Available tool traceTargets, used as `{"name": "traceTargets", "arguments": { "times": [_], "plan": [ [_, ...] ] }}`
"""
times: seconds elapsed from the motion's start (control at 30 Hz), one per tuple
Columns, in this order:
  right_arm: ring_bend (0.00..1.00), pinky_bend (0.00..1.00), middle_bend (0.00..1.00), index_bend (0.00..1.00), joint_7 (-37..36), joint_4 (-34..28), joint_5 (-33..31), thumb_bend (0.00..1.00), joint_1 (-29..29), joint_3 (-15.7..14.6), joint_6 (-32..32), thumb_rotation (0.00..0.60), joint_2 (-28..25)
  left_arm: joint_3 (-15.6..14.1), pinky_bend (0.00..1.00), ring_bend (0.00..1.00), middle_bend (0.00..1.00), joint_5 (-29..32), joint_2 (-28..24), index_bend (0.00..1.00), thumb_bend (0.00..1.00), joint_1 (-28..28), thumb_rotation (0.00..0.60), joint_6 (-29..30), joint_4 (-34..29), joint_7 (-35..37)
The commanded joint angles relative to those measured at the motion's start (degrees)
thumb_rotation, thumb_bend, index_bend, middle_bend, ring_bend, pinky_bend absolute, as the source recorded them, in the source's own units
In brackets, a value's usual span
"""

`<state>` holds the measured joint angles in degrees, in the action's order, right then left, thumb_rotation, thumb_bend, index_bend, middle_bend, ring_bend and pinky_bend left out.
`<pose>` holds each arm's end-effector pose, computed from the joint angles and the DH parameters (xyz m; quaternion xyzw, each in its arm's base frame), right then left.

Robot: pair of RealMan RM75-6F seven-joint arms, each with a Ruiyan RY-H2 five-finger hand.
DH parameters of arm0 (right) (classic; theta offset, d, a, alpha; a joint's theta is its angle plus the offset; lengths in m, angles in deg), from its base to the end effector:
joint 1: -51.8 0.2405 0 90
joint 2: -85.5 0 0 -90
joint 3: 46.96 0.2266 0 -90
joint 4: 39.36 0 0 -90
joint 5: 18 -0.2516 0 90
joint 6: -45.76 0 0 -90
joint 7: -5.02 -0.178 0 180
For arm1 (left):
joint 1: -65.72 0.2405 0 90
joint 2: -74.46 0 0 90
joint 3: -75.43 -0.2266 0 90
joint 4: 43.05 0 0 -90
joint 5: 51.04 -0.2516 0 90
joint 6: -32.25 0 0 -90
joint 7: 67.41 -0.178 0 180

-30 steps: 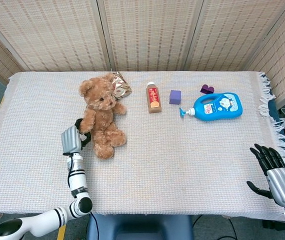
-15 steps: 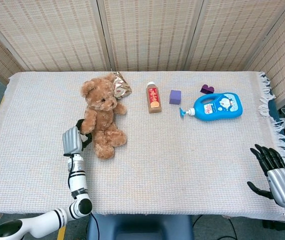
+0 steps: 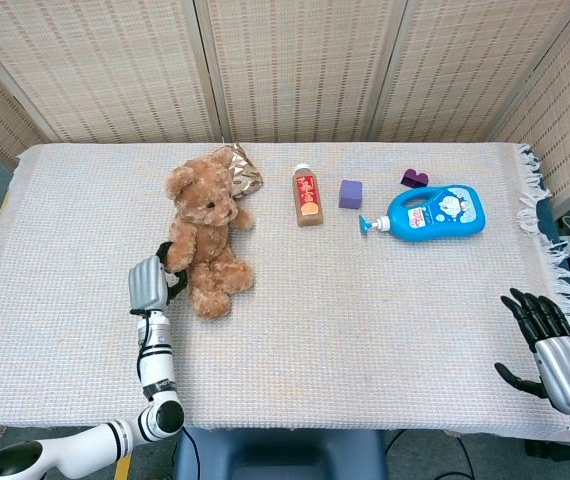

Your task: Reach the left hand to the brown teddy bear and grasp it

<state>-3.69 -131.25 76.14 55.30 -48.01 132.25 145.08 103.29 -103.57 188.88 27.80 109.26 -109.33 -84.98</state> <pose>-0.3000 -0.1910 0.1157 0.6258 -0.4005 0.4079 0.5307 -0.1334 0.3912 -0.0638 -0.4327 -0.5157 -0.4763 0.5656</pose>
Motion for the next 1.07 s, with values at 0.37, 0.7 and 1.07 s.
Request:
{"name": "traceTargets", "arguments": {
  "times": [0.37,0.7,1.07],
  "plan": [
    [0.0,0.05,0.0,0.0,0.0,0.5,0.2,0.09,0.5,0.0,-0.8,0.6,0.1,-10.5,0.39,0.07,0.01,-12.4,-13.0,0.0,0.44,6.4,0.6,-1.0,-8.3,5.9],
    [0.0,0.05,0.0,0.0,1.9,0.1,-0.6,0.09,0.5,0.2,-1.2,0.6,0.8,-27.2,0.37,0.06,0.01,-26.8,-28.7,0.07,0.43,17.9,0.6,4.5,-15.2,12.1],
    [0.0,0.06,0.0,0.0,5.6,-0.6,-3.0,0.09,1.0,0.7,-3.3,0.6,1.9,-33.7,0.36,0.08,0.08,-36.0,-37.6,0.13,0.43,23.9,0.6,10.5,-21.4,11.1]
  ]
}}
